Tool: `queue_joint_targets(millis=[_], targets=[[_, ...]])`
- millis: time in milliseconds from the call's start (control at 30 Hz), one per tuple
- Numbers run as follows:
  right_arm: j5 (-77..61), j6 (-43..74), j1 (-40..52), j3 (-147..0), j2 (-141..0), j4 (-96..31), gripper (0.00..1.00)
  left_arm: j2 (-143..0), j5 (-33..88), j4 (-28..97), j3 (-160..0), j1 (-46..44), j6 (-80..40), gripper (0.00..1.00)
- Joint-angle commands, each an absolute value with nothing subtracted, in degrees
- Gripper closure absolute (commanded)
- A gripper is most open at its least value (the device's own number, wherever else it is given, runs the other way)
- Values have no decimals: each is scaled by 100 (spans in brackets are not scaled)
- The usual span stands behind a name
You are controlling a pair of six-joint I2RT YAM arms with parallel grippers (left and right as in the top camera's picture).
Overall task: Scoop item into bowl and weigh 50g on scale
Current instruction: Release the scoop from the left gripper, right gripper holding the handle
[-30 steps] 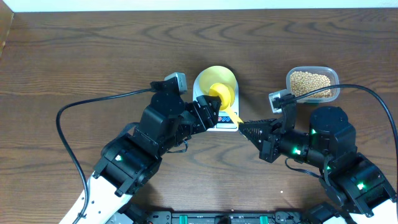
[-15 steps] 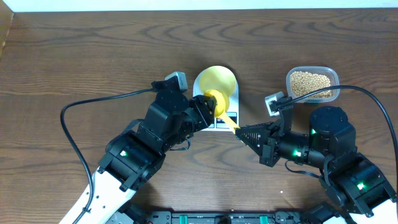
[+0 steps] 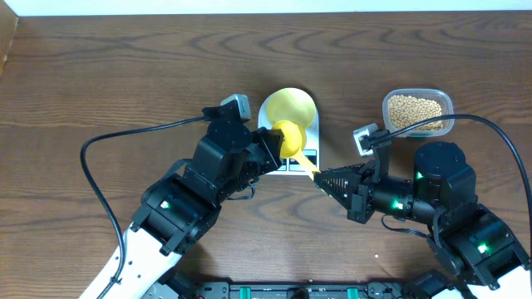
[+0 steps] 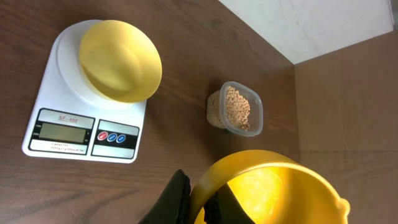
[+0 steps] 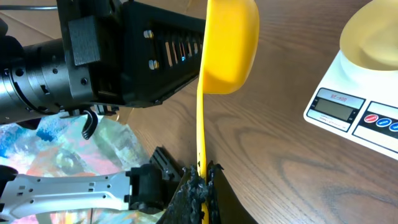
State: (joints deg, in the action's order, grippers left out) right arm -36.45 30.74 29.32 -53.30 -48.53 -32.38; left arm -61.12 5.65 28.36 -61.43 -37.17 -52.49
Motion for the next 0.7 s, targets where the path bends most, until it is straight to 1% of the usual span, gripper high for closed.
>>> queue_joint_targets(millis=[0, 67, 100, 167, 233, 267, 333, 367, 400, 433, 467, 600, 667], targets=[[-3811, 2974, 2974, -5457, -4823, -3258, 99, -6108, 513, 2788, -6217, -3693, -5457, 92], [-3809, 3063, 2974, -5457, -4823, -3256, 96, -6108, 513, 2770, -6217, -3693, -5542, 92], [-3806, 3173, 2971, -5457, -4823, -3249, 92, -6108, 513, 2768, -6217, -3693, -5607, 93], [-3806, 3358, 2971, -5457, -4823, -3212, 81, -6108, 513, 2764, -6217, -3693, -5721, 93], [-3791, 3520, 2971, -5457, -4823, -3205, 67, -6108, 513, 2744, -6217, -3693, -5791, 93], [-3756, 3642, 2971, -5457, -4823, -3205, 58, -6108, 513, 2720, -6217, -3693, -5802, 93], [-3743, 3863, 2971, -5457, -4823, -3173, 46, -6108, 513, 2633, -6217, -3693, -5800, 93], [-3743, 3924, 2971, -5457, -4823, -3146, 42, -6108, 515, 2596, -6217, -3693, -5800, 93], [-3743, 3986, 2971, -5457, -4823, -3089, 34, -6108, 515, 2530, -6217, -3693, -5802, 93], [-3739, 4038, 2971, -5457, -4823, -3041, 28, -6108, 515, 2510, -6217, -3693, -5813, 93], [-3638, 4237, 2971, -5457, -4823, -2941, 17, -6110, 506, 2515, -6217, -3693, -5863, 93], [-3315, 4410, 2941, -5457, -4821, -2714, 4, -6110, 486, 2545, -6217, -3693, -5859, 93], [-3103, 4397, 2882, -5457, -4823, -2674, 5, -6110, 478, 2582, -6215, -3693, -5854, 93]])
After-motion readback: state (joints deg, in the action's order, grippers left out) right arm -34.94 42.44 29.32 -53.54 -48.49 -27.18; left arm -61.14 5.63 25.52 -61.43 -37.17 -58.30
